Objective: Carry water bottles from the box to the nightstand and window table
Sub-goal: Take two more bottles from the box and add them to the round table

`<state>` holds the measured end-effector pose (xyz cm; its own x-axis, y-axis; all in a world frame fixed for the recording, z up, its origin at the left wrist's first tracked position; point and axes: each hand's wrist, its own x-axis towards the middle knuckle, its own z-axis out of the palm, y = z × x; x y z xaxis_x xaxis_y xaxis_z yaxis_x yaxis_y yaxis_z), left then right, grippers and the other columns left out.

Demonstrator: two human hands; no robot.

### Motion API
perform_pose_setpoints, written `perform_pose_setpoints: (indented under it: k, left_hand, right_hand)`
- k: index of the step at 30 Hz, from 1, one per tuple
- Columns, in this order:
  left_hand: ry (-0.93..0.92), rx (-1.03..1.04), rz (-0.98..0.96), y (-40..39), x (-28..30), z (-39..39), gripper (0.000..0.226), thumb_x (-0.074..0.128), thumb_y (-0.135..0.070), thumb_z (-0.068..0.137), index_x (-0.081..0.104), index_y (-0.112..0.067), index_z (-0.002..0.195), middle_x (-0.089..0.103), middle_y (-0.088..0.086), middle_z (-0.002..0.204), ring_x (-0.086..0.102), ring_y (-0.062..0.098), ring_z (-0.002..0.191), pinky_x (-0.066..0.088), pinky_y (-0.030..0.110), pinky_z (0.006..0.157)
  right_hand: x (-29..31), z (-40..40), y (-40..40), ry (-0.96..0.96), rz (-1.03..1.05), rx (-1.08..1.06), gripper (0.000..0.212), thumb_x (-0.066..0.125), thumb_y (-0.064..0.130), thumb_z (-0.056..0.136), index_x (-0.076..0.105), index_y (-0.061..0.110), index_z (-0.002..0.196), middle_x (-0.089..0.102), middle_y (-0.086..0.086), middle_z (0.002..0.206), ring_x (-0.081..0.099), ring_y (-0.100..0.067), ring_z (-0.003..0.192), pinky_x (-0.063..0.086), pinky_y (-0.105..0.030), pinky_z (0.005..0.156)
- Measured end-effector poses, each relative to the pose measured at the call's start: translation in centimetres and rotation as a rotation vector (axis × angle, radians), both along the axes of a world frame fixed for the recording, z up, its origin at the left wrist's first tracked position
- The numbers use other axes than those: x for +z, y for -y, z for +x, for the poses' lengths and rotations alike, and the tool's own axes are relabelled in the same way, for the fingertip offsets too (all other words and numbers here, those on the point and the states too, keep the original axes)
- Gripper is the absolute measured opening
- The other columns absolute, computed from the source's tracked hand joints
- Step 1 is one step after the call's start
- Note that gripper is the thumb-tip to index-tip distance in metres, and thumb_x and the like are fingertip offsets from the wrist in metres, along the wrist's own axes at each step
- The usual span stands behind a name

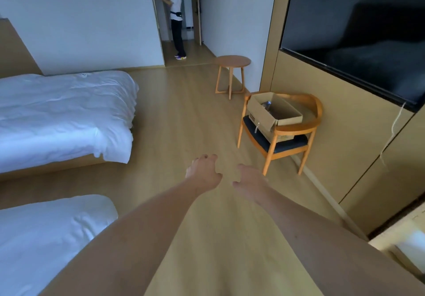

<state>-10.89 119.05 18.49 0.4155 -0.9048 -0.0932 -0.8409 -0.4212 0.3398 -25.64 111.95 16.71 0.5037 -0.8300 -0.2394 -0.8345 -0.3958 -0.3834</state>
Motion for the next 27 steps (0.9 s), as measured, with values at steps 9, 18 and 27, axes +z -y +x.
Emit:
perform_pose_setpoints:
  k: [9, 18, 27]
  left_hand:
    - [-0.032, -0.076, 0.004, 18.3, -2.9, 10.1, 0.058, 0.064, -0.032, 0.089, 0.047, -0.019, 0.143, 0.056, 0.012, 0.132, 0.055, 0.037, 0.124, 0.051, 0.045, 0.094]
    - [-0.024, -0.284, 0.008, 40.0, -1.2, 20.4, 0.048, 0.062, -0.030, 0.093, 0.048, -0.017, 0.137, 0.057, 0.010, 0.127, 0.054, 0.032, 0.121, 0.051, 0.046, 0.097]
    - [-0.024, -0.462, 0.021, 56.4, -3.0, 24.7, 0.044, 0.070, -0.033, 0.088, 0.052, -0.019, 0.126, 0.061, 0.008, 0.117, 0.058, 0.030, 0.116, 0.050, 0.046, 0.100]
  right_hand:
    - [-3.0, 8.9, 16.4, -0.023, 0.015, -0.094, 0.052, 0.061, 0.038, 0.094, 0.047, 0.021, 0.141, 0.056, -0.007, 0.129, 0.055, -0.030, 0.123, 0.051, -0.045, 0.097]
    - [-1.8, 17.8, 33.6, -0.131, 0.073, -0.329, 0.047, 0.057, 0.032, 0.088, 0.051, 0.022, 0.133, 0.059, -0.002, 0.105, 0.057, -0.026, 0.102, 0.055, -0.037, 0.077]
    - [-3.1, 21.9, 47.7, -0.078, 0.097, -0.496, 0.060, 0.058, 0.033, 0.089, 0.046, 0.025, 0.147, 0.062, -0.006, 0.128, 0.058, -0.029, 0.119, 0.053, -0.034, 0.088]
